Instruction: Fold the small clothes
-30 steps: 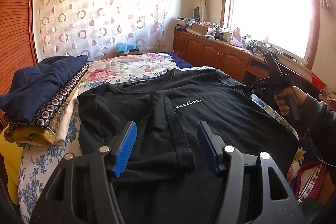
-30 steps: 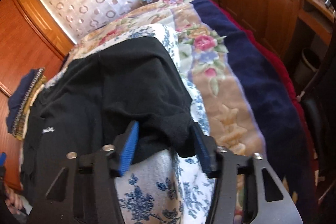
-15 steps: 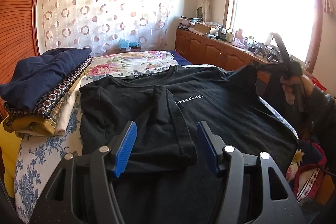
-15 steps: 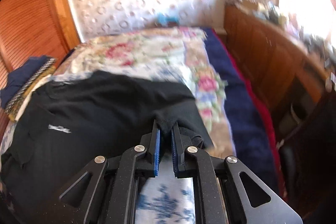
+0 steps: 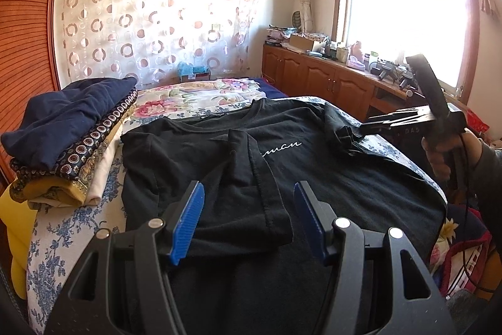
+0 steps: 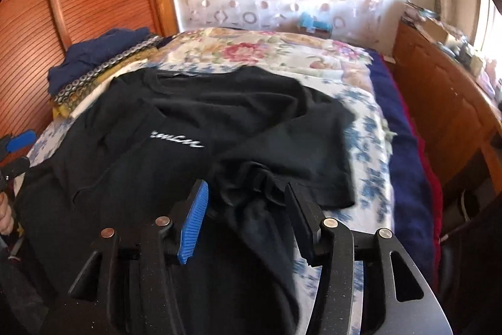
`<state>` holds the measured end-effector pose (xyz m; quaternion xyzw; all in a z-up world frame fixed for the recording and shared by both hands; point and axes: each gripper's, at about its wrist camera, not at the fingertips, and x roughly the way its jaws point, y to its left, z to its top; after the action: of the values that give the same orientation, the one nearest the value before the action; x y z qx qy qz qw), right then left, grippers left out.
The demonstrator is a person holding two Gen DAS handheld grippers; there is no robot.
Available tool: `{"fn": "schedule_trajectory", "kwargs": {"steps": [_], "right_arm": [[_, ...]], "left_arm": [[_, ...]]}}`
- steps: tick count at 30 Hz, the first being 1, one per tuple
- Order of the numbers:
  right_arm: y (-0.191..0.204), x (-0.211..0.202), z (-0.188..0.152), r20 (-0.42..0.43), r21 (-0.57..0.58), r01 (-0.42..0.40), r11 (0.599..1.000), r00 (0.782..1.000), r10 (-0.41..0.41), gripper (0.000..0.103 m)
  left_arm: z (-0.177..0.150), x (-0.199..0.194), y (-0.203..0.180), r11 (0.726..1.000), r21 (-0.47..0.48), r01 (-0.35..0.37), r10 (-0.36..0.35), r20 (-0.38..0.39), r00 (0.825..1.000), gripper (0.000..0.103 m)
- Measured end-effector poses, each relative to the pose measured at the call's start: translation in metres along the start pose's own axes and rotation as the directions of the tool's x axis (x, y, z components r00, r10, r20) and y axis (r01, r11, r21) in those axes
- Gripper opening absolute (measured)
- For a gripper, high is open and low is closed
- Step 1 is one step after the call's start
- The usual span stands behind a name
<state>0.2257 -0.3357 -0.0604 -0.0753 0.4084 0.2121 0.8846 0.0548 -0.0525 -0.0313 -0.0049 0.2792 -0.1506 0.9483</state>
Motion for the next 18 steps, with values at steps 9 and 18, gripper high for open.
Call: {"fn": "schedule_trajectory", "kwargs": {"steps": [9, 18], "right_arm": [[-0.056, 0.008, -0.003, -0.026, 0.155, 0.086, 0.984, 0.996, -0.083, 0.052], [-0.070, 0.051, -0.004, -0.101, 0.162, 0.141, 0.977, 0.987, -0.125, 0.029]], "left_arm": [[-0.002, 0.005, -0.005, 1.000, 0.002, 0.011, -0.011, -0.010, 1.000, 0.060], [-0.005, 0.006, 0.001, 1.000, -0.012, 0.006, -0.006, -0.014, 1.000, 0.060]]}}
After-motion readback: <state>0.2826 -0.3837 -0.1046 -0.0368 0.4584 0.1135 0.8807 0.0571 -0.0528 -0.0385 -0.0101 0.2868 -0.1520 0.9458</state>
